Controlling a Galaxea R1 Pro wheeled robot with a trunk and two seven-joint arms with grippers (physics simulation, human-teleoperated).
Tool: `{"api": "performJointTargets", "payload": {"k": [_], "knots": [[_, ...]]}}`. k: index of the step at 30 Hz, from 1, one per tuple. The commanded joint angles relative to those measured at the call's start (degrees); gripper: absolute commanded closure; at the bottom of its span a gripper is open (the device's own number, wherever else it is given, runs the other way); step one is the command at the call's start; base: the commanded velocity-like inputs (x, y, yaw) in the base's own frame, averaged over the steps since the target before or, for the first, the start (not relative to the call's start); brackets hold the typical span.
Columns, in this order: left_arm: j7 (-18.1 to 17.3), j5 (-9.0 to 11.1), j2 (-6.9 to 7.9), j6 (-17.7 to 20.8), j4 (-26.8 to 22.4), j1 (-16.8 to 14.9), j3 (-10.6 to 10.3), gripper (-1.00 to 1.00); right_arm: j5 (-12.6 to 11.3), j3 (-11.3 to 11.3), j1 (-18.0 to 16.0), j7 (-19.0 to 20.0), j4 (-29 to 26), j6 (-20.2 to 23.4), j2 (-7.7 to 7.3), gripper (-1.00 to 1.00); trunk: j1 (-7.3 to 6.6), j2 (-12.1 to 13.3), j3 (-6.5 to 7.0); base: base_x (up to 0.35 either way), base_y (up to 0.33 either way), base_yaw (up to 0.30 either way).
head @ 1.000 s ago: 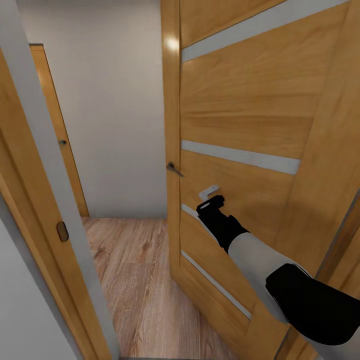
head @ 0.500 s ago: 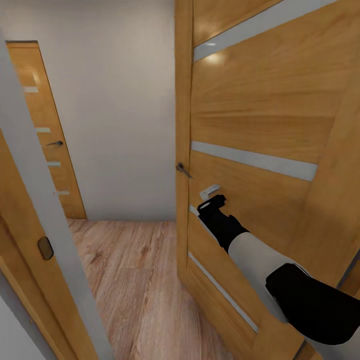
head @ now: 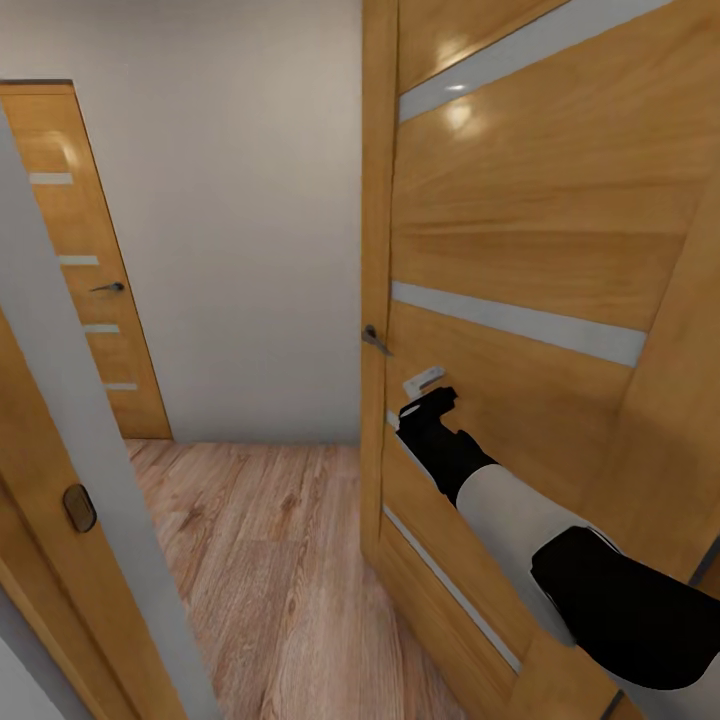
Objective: Move the two storage containers from the living room to the garage. In the garage, place one container on the floor and stack the other container on top of it (either order is fine).
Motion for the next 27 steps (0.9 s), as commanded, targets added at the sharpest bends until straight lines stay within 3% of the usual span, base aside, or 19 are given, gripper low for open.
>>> {"api": "performJointTargets", "payload": {"k": [1, 8, 18, 21, 25, 27], "knots": [[0.00, 0.41, 0.00, -0.13, -0.03, 0.01, -0.04, -1.00, 1.46, 0.10, -0.32, -0.36, 0.05, 0.95, 0.00, -1.00, 0.00, -0.03, -0.05, 0.000, 0.000, 0.000], [0.00, 0.41, 0.00, -0.13, -0.03, 0.01, -0.04, -1.00, 1.27, 0.02, -4.14, -0.35, 5.30, -0.19, 0.00, -1.00, 0.00, -0.03, -0.05, 0.000, 0.000, 0.000], [0.01, 0.41, 0.00, -0.13, -0.03, 0.01, -0.04, -1.00, 1.06, -0.06, -5.36, -0.07, 6.67, -1.27, 0.00, -1.00, 0.00, -0.03, -0.05, 0.000, 0.000, 0.000], [0.02, 0.41, 0.00, -0.13, -0.03, 0.01, -0.04, -1.00, -0.86, -0.07, -6.24, 0.14, 6.76, -1.32, -1.92, -1.00, 0.00, -0.03, -0.05, 0.000, 0.000, 0.000], [0.03, 0.41, 0.00, -0.13, -0.04, 0.01, -0.04, -1.00, -5.59, -0.06, -7.25, 0.60, 6.81, -1.85, -5.85, -1.00, 0.00, -0.03, -0.05, 0.000, 0.000, 0.000], [0.03, 0.41, 0.00, -0.13, -0.05, 0.01, -0.04, -1.00, -6.31, -0.05, -7.39, 0.71, 6.82, -1.98, -6.58, -1.00, 0.00, -0.03, -0.05, 0.000, 0.000, 0.000]]}}
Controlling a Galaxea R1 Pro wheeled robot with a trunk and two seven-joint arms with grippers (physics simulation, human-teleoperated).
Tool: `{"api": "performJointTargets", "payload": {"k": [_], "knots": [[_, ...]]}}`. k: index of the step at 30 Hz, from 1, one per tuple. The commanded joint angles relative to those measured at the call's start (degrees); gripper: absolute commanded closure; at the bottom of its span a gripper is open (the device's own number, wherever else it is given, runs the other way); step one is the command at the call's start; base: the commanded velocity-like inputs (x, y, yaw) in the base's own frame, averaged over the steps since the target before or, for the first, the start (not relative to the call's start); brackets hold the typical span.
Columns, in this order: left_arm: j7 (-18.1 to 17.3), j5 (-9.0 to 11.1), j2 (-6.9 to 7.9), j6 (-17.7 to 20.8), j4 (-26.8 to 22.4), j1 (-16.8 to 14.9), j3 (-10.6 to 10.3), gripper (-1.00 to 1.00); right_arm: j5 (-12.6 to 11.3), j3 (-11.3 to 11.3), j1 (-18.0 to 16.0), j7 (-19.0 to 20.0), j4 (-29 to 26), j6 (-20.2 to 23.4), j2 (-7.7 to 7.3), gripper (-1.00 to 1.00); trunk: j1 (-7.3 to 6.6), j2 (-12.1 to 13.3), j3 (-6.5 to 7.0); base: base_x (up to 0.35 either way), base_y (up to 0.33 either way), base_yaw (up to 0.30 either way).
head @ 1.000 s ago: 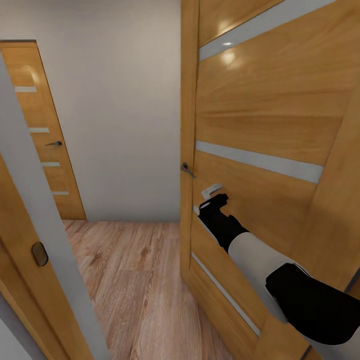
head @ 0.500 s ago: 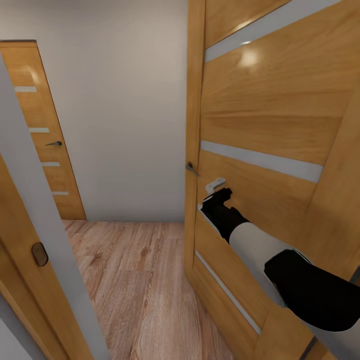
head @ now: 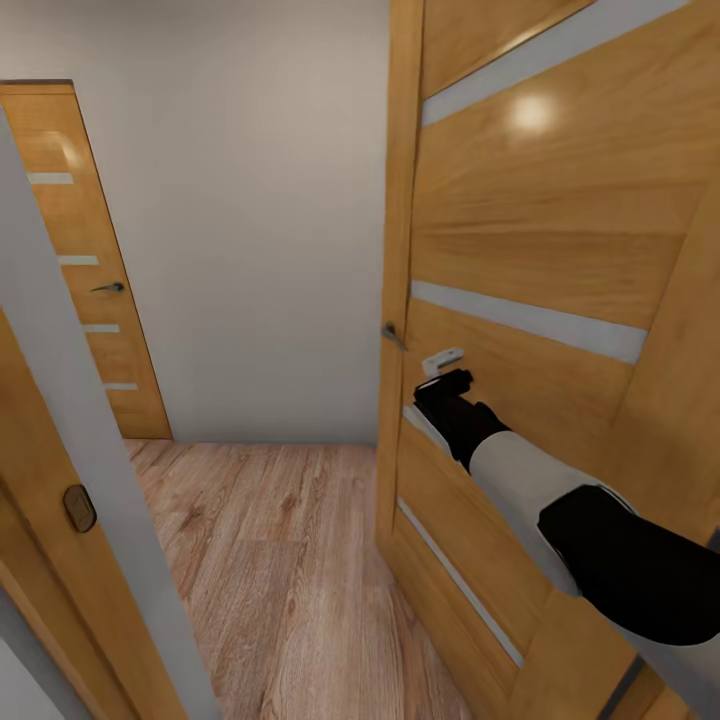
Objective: Move the two storage containers from the living room to the garage. In the garage, place one container on the floor and stack the other container on top of it (either order is fine).
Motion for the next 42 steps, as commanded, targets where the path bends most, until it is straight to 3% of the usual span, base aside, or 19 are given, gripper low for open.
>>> {"api": "performJointTargets", "payload": {"k": [1, 7, 9, 12, 14, 23, 35, 42], "knots": [[0.02, 0.41, 0.00, -0.12, -0.03, 0.01, -0.04, -1.00, 0.35, 0.33, -0.09, -0.51, -0.03, 0.78, -4.67, -1.00, 0.00, -0.03, -0.06, 0.000, 0.000, 0.000], [0.02, 0.41, 0.00, -0.12, -0.02, 0.01, -0.04, -1.00, 0.41, 0.37, -0.12, -0.49, -0.04, 0.79, -3.76, -1.00, 0.00, -0.03, -0.06, 0.000, 0.000, 0.000], [0.02, 0.41, 0.00, -0.12, -0.04, 0.01, -0.04, -1.00, 0.61, 0.34, -0.12, -0.49, -0.10, 0.88, -2.28, -1.00, 0.00, -0.03, -0.06, 0.000, 0.000, 0.000], [0.02, 0.41, 0.00, -0.12, -0.02, 0.01, 0.00, -1.00, 0.80, 0.31, -0.12, -0.55, -0.17, 1.18, 1.10, -1.00, 0.00, -0.03, -0.06, 0.000, 0.000, 0.000], [0.02, 0.41, -0.04, -0.12, -0.02, 0.01, 0.01, -1.00, 0.83, 0.30, -0.12, -0.57, -0.18, 1.27, 2.07, -1.00, 0.00, -0.03, -0.06, 0.000, 0.000, 0.000], [0.02, 0.47, -0.17, -0.12, -0.04, 0.01, 0.05, -1.00, 0.40, 0.28, -0.06, -0.05, -0.61, 1.60, 2.07, -1.00, 0.00, -0.03, -0.06, 0.000, 0.000, 0.000], [0.02, 0.50, -0.18, -0.12, -0.09, 0.01, 0.07, -1.00, 0.25, 0.04, -0.03, 6.42, -0.65, 1.78, 2.07, -1.00, 0.00, -0.03, -0.06, 0.000, 0.000, 0.000], [0.09, 0.80, -0.14, -0.12, -0.09, 0.01, 0.20, -1.00, 0.93, 0.19, -0.03, 6.80, -1.15, 4.02, 2.07, -1.00, 0.00, -0.03, -0.06, 0.000, 0.000, 0.000]]}}
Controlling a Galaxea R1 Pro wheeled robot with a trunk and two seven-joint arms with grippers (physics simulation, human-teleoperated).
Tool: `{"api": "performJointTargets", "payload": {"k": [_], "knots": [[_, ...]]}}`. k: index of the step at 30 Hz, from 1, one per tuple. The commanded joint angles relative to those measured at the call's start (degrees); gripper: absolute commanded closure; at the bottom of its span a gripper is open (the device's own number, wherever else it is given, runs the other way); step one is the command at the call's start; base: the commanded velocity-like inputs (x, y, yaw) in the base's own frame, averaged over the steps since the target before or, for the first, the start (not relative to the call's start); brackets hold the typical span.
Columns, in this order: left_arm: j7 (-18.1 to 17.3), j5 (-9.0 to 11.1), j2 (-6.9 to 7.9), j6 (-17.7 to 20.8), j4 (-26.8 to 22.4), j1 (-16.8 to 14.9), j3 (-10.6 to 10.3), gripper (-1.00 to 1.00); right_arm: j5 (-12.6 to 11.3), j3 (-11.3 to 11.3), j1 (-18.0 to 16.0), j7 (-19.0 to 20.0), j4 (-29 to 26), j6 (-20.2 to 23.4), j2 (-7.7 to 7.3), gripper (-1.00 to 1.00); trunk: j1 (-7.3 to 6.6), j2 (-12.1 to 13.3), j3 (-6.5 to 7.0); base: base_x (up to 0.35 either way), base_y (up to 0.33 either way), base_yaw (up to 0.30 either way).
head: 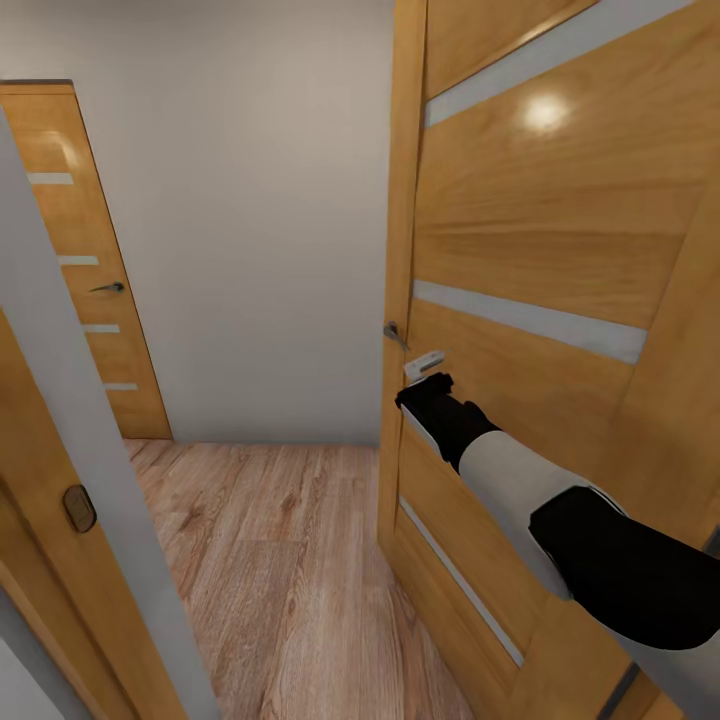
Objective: Move the two storage containers from the living room to the garage. In the garage, place one container on the floor and stack the other container on top of it (either order is fine).
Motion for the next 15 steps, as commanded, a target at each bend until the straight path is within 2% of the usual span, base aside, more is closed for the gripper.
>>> {"api": "performJointTargets", "payload": {"k": [1, 9, 15], "knots": [[0.03, 0.46, 0.00, -0.14, 0.00, -0.01, -0.03, -1.00, -0.31, 0.27, -0.06, -0.32, -0.05, 0.43, 0.00, -1.00, 0.00, -0.03, -0.06, 0.000, 0.000, 0.000], [0.12, 0.54, 0.13, -0.14, -0.10, -0.14, -0.19, -1.00, -0.91, -0.09, 0.29, 0.51, -0.50, 1.85, 0.00, -1.00, 0.00, -0.03, -0.06, 0.000, 0.000, 0.000], [0.04, 0.58, 0.14, -0.14, -0.11, -0.10, -0.11, -1.00, -0.74, -0.09, 0.29, -0.26, -0.55, 1.66, 0.00, -1.00, 0.00, -0.03, -0.06, 0.000, 0.000, 0.000]]}}
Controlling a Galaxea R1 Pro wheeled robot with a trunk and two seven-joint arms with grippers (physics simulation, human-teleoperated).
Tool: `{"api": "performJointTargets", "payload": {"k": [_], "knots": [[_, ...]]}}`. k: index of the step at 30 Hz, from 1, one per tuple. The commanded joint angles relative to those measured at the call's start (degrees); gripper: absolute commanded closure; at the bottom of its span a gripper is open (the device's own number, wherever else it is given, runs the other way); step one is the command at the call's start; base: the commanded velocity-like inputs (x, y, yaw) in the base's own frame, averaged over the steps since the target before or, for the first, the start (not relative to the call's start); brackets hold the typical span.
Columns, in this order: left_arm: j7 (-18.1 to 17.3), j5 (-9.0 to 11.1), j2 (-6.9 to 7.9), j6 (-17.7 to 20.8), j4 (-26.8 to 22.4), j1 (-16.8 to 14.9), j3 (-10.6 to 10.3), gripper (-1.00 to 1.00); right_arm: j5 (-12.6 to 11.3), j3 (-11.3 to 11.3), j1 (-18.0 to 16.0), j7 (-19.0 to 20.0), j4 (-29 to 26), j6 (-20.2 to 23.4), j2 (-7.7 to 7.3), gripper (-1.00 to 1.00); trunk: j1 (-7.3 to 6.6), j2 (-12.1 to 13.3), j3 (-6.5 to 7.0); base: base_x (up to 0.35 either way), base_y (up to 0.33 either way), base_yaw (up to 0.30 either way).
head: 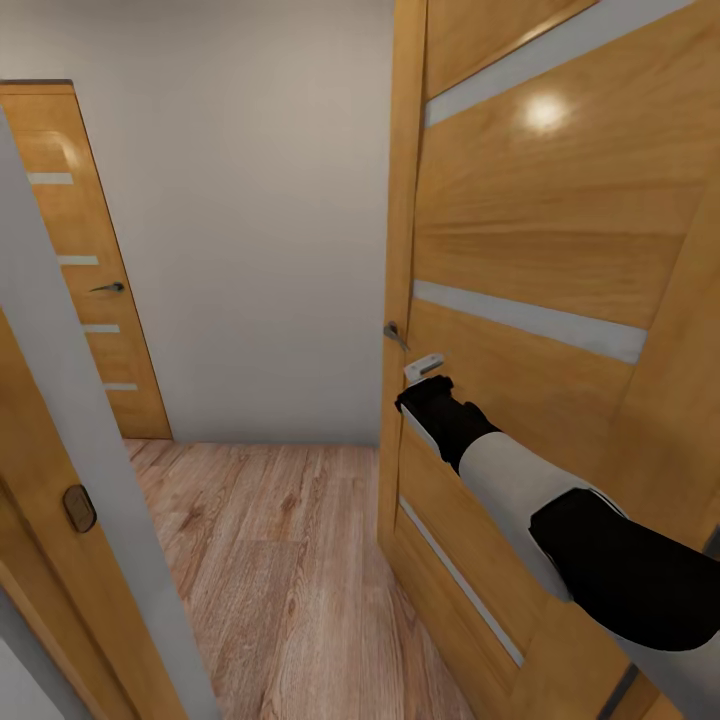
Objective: Move the two storage containers from the living room to the garage. In the garage, place one container on the floor and stack the other container on top of it (either order is fine).
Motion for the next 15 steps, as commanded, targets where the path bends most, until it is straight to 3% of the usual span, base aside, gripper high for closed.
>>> {"api": "performJointTargets", "payload": {"k": [1, 10, 15], "knots": [[0.02, 0.46, 0.00, -0.15, 0.03, -0.01, -0.01, -1.00, -0.31, 0.35, -0.06, -0.36, -0.01, 0.27, 0.00, -1.00, 0.00, -0.03, -0.06, 0.000, 0.000, 0.000], [0.02, 0.43, 0.00, -0.15, 0.03, -0.03, 0.13, -1.00, -0.30, 0.35, -0.06, -0.39, -0.01, 0.15, 0.00, -1.00, 0.00, -0.03, -0.06, 0.004, -0.001, 0.000], [0.00, 0.38, -0.05, -0.15, 0.02, -0.01, 0.14, -1.00, -0.24, 0.35, -0.06, -0.40, -0.01, 0.17, 0.00, -1.00, 0.00, -0.03, -0.06, 0.120, -0.090, 0.000]]}}
